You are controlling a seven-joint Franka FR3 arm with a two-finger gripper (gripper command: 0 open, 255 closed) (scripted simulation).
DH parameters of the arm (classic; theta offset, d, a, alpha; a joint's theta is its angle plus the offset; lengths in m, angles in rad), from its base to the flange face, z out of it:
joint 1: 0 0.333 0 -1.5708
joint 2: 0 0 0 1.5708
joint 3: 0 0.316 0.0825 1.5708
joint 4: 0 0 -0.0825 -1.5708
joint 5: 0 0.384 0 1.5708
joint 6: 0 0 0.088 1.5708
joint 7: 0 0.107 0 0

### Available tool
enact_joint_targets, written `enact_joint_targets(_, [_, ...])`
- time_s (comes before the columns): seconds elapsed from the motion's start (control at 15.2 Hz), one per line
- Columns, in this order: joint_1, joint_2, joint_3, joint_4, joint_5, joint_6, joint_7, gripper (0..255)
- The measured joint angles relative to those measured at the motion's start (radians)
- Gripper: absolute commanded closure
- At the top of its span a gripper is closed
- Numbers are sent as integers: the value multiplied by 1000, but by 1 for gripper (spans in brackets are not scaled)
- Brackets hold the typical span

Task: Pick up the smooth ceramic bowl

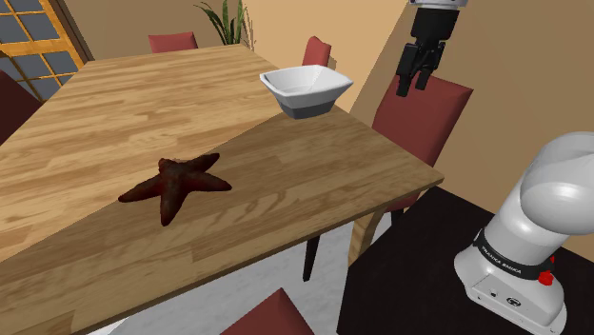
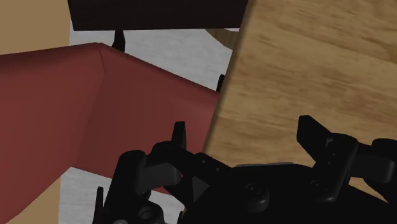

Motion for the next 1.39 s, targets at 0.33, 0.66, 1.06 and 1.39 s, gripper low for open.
enact_joint_targets(0.33, [-6, 131, -14, 92, 23, 36, 20, 0])
enact_joint_targets(0.66, [-13, 333, -39, 250, 66, 74, 50, 0])
enact_joint_targets(1.06, [-22, 572, -77, 493, 129, 60, 82, 0])
enact_joint_targets(1.39, [-40, 783, -111, 730, 195, 20, 102, 0])
